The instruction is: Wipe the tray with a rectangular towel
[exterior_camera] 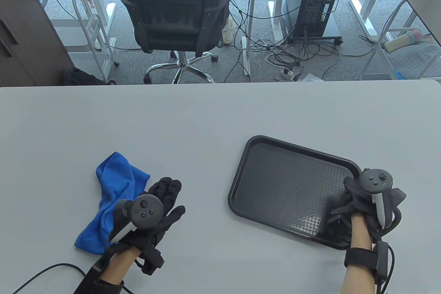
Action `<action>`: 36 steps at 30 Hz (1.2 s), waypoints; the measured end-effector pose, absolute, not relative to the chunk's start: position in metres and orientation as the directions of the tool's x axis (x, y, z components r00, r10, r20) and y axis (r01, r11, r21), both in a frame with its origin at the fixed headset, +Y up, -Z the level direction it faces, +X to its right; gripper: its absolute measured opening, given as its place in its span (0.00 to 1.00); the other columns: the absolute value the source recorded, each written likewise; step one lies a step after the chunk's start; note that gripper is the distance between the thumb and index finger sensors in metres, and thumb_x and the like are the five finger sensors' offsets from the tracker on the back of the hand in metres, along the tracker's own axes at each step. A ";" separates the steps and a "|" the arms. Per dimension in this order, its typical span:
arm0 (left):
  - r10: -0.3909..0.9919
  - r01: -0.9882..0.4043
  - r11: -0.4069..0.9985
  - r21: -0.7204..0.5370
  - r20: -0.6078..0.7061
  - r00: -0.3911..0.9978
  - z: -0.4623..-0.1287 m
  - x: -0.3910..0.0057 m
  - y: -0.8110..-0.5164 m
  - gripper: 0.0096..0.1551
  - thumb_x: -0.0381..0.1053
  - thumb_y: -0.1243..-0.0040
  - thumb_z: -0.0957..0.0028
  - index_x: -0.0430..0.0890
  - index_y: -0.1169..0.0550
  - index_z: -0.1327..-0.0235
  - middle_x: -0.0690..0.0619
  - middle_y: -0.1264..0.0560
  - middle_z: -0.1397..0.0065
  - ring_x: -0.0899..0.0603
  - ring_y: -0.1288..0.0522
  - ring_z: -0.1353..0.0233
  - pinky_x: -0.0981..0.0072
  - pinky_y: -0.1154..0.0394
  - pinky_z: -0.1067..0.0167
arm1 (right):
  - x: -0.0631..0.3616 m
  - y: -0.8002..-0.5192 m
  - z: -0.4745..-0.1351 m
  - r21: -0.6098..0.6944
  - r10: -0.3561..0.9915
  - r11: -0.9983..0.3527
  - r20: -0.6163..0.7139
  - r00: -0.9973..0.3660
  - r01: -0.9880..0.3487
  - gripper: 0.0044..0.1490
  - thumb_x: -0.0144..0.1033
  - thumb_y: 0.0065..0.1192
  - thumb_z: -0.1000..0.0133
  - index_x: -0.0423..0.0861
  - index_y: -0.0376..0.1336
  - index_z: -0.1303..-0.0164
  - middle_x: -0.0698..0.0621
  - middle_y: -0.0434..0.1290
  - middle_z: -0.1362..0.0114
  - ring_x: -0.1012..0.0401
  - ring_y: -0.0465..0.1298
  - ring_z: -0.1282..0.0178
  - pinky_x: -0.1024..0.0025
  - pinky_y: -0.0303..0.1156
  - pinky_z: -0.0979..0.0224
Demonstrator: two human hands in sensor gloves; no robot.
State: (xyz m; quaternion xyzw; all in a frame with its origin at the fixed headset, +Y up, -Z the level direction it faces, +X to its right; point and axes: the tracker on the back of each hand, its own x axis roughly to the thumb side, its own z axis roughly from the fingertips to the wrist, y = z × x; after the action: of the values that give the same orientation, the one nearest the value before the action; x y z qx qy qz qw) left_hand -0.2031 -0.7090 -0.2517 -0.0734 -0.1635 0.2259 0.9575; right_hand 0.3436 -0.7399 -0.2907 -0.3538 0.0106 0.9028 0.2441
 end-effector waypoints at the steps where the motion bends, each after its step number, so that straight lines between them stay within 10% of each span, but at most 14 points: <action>1: 0.456 -0.408 0.887 -0.216 0.280 0.845 -0.252 -0.203 -0.709 0.42 0.58 0.51 0.42 0.48 0.48 0.18 0.40 0.54 0.14 0.31 0.52 0.14 0.22 0.54 0.30 | 0.347 -0.747 -0.289 -0.125 0.404 -0.887 -0.677 -0.616 -0.444 0.47 0.49 0.60 0.46 0.41 0.47 0.24 0.36 0.50 0.22 0.40 0.57 0.24 0.38 0.54 0.28; 19: 0.451 -0.396 0.887 -0.236 0.266 0.852 -0.253 -0.203 -0.712 0.41 0.58 0.51 0.42 0.48 0.48 0.18 0.39 0.54 0.15 0.31 0.52 0.14 0.22 0.55 0.30 | 0.348 -0.768 -0.292 0.038 0.222 -0.927 -0.745 -0.629 -0.372 0.32 0.38 0.64 0.48 0.40 0.60 0.36 0.41 0.65 0.37 0.48 0.68 0.43 0.52 0.67 0.42; 36: 0.444 -0.387 0.891 -0.239 0.273 0.853 -0.254 -0.200 -0.714 0.41 0.58 0.51 0.42 0.48 0.48 0.18 0.39 0.54 0.15 0.31 0.52 0.14 0.22 0.55 0.30 | 0.272 -0.768 -0.317 0.204 0.268 -0.886 -0.508 -0.819 -0.416 0.32 0.41 0.65 0.49 0.34 0.62 0.42 0.43 0.75 0.58 0.55 0.79 0.67 0.61 0.77 0.66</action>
State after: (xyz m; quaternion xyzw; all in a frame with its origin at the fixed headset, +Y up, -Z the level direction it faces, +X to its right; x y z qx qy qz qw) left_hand -0.2005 -0.7136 -0.2537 -0.0878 -0.1625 0.2167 0.9586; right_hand 0.2720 -0.7683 -0.3168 -0.2401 0.1546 0.9410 0.1816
